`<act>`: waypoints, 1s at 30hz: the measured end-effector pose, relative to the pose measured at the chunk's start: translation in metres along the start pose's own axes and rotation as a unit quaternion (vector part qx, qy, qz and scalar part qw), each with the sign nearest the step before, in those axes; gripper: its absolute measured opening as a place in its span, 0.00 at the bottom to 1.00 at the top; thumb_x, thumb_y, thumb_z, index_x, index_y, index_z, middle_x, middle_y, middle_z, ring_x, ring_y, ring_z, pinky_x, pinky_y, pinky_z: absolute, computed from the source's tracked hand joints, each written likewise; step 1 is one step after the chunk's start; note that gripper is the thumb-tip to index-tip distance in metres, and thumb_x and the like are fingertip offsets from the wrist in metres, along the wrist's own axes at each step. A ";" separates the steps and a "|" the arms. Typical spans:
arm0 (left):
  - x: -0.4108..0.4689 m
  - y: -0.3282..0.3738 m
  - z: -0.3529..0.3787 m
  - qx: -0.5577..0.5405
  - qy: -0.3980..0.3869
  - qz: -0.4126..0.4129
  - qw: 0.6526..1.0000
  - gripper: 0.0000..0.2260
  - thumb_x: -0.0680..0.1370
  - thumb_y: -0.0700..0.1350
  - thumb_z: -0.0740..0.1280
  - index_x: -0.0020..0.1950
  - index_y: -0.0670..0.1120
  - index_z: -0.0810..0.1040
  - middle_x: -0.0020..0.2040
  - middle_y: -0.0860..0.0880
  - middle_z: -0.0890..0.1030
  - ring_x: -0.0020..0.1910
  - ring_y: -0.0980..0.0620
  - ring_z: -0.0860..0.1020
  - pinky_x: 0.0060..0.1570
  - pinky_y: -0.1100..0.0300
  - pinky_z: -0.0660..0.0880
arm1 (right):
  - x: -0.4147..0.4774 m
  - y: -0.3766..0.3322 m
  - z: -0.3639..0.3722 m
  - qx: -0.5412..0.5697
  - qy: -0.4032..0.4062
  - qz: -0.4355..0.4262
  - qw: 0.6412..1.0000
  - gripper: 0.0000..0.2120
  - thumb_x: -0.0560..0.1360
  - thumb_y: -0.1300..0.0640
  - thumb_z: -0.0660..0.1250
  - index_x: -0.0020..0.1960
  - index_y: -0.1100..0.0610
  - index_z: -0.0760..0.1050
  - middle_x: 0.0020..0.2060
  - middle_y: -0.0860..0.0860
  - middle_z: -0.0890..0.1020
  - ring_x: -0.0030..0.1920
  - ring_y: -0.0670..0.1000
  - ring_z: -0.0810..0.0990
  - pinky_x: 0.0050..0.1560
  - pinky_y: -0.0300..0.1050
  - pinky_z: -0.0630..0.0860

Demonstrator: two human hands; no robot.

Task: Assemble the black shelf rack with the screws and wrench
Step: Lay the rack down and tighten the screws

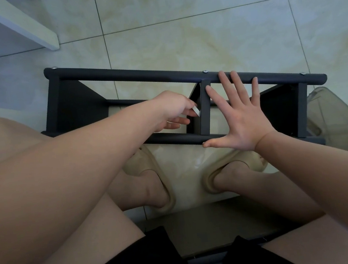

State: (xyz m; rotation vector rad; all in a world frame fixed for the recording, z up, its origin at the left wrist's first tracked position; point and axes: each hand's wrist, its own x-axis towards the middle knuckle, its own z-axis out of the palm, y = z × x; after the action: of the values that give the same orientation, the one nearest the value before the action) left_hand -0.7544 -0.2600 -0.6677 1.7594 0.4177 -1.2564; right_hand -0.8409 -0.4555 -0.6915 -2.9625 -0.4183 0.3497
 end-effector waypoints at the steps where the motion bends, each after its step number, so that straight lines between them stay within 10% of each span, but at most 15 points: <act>1: 0.000 0.000 0.000 0.005 0.002 -0.001 1.000 0.07 0.83 0.49 0.61 0.52 0.52 0.80 0.43 0.55 0.87 0.44 0.54 0.83 0.46 0.58 0.76 | 0.000 0.000 0.000 0.000 0.000 0.000 1.000 0.60 0.63 0.15 0.54 0.84 0.50 0.48 0.83 0.57 0.45 0.82 0.62 0.40 0.74 0.75 0.37; 30: 0.006 -0.008 0.002 0.044 -0.032 0.012 0.998 0.09 0.85 0.44 0.59 0.49 0.47 0.77 0.42 0.52 0.84 0.43 0.55 0.78 0.46 0.59 0.74 | 0.000 0.000 0.000 0.000 -0.001 0.001 1.000 0.60 0.63 0.15 0.55 0.84 0.50 0.48 0.83 0.57 0.45 0.82 0.62 0.40 0.74 0.75 0.36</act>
State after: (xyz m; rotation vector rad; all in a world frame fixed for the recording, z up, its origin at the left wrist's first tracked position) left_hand -0.7585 -0.2587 -0.6768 1.7871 0.3088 -1.3285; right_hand -0.8407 -0.4553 -0.6914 -2.9623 -0.4163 0.3516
